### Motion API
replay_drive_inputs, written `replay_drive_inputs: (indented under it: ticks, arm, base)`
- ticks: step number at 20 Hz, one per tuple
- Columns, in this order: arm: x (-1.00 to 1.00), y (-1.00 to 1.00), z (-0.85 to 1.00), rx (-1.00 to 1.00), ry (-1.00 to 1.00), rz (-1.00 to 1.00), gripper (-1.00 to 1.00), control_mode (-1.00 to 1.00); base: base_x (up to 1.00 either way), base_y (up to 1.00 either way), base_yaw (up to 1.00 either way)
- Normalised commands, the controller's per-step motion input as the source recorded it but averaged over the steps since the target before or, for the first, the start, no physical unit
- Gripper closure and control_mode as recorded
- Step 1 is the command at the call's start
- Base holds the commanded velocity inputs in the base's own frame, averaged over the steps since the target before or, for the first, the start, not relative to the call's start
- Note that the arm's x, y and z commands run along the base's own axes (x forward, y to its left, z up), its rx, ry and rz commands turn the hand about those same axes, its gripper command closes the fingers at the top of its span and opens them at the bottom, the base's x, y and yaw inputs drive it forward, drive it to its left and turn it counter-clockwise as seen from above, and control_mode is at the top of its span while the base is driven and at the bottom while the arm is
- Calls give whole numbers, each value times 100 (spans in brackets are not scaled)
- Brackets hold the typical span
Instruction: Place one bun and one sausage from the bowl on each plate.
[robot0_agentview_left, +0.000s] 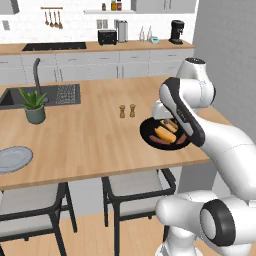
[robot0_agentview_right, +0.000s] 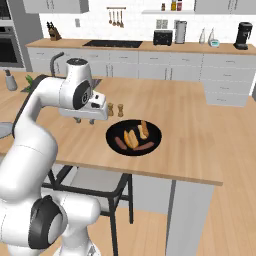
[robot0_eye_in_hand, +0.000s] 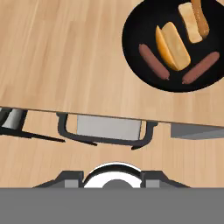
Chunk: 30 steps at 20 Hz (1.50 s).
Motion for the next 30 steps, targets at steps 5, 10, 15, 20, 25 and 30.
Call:
replay_drive_inputs:
  ticks: [5, 10, 15, 20, 25, 30]
  arm:
    - [-1, -66, -16, 0, 0, 1, -100, -100]
    - [50, -82, -63, -21, 0, 0, -100, -100]
    - [100, -12, -92, -3, 14, -11, -100, -100]
    - [74, 0, -48, 1, 17, -4, -100, -100]
    - [57, -10, -26, 0, 2, -3, -100, -100]
    - [52, -9, -20, 1, 0, -7, -100, -100]
  base:
    - [0, 0, 0]
    - [0, 0, 0]
    - [0, 0, 0]
    - [0, 0, 0]
    - [0, 0, 0]
    - [0, 0, 0]
